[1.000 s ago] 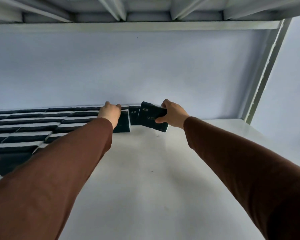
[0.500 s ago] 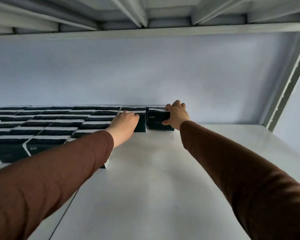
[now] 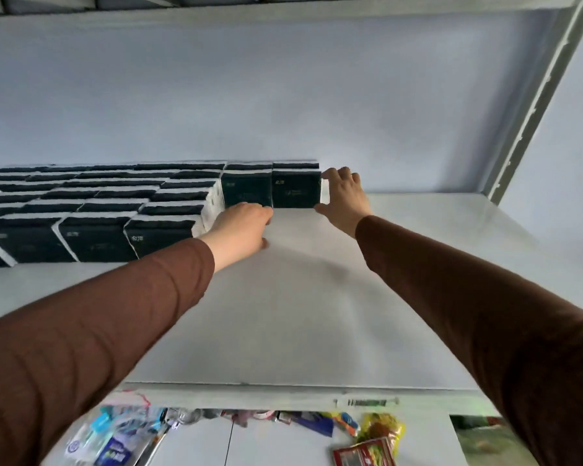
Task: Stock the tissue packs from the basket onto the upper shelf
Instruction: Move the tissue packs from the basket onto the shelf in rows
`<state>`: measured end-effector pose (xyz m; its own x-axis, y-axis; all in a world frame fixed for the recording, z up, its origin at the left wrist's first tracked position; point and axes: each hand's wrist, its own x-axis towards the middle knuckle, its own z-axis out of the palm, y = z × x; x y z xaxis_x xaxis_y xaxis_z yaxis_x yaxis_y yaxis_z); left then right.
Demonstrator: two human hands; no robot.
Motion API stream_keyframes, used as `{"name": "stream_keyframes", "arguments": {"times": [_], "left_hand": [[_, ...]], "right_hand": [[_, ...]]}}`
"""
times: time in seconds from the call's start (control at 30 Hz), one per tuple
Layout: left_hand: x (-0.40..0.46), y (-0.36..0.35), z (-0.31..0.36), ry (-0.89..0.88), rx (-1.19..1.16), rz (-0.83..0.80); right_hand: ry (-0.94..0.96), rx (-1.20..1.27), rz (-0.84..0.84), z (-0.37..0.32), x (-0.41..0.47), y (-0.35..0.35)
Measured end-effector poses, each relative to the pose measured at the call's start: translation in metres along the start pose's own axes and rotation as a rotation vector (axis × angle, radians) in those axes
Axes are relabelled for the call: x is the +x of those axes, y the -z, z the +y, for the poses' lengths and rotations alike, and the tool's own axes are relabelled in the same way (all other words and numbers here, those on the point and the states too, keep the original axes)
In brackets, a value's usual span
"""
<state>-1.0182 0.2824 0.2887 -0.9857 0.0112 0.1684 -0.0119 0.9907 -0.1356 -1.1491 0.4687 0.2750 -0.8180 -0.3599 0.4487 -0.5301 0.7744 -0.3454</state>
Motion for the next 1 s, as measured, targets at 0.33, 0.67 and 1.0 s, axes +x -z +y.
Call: {"name": "stream_keyframes", "arguments": {"times": [0.33,0.67,1.0], "left_hand": [[-0.166,0.052,0.115,-0.238,-0.142,0.097],[-0.317,-0.01,0.291,-0.519,-0.318,-0.05],[-0.376,-0.219,0.496,-0.613,-0.381,-0.459]], "right_hand": [[0.018,-0.009,-0.138,-0.006,-0.258,0.134],[-0.226,-0.027,-0.327,0.05,-0.528,0.171],[-0.633,0.012,-0.584,0.229,-0.73,0.091]]}}
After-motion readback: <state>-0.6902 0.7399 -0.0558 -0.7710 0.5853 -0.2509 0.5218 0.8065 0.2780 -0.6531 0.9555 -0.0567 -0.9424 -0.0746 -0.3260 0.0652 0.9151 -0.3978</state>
